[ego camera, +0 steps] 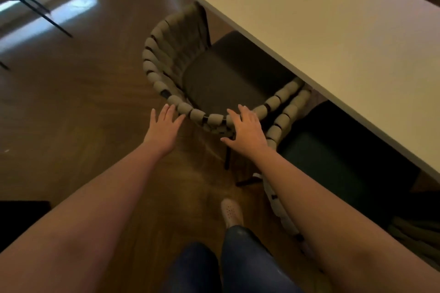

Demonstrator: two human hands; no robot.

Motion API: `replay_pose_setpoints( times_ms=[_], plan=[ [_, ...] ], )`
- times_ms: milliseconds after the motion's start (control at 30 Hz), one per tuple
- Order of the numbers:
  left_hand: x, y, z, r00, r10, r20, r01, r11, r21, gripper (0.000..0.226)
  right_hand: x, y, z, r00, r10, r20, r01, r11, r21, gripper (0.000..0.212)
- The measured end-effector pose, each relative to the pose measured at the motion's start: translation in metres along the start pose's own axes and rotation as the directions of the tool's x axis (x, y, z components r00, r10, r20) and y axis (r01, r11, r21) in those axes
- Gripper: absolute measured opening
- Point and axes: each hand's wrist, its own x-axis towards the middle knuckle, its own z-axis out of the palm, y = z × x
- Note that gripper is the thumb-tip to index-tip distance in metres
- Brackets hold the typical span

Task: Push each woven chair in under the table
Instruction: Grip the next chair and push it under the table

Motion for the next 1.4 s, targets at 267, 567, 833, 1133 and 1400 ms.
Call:
replay_pose_setpoints(
  times_ms=[267,567,833,1133,1400],
  plan=[
    [0.117,-0.065,-0.027,0.988,0.076,0.136,-0.106,0.966,0.234,0.08,0.103,-0.028,0.011,0.98,0.076,0.186,-0.082,0.996,0.024,0.102],
    [0.227,-0.136,-0.019,0.893,0.266,0.363,-0.41,0.813,0.414,0.051,0.174,-0.078,0.041,0.872,0.197,0.447,-0.222,0.975,0.003,0.099],
    [0.291,-0.177,-0.021,0.721,0.515,0.464,-0.687,0.622,0.377,0.05,0.196,-0.143,0.062,0.775,0.55,0.312,-0.532,0.834,-0.148,0.041],
    [0.293,-0.189,-0.003,0.699,0.621,0.354,-0.715,0.586,0.382,0.031,0.196,-0.155,0.074,0.739,0.622,0.259,-0.607,0.782,-0.144,0.043],
    [0.258,-0.211,0.011,0.691,0.653,0.31,-0.721,0.594,0.356,0.026,0.175,-0.177,0.084,0.763,0.602,0.235,-0.582,0.798,-0.154,0.039]
  ],
)
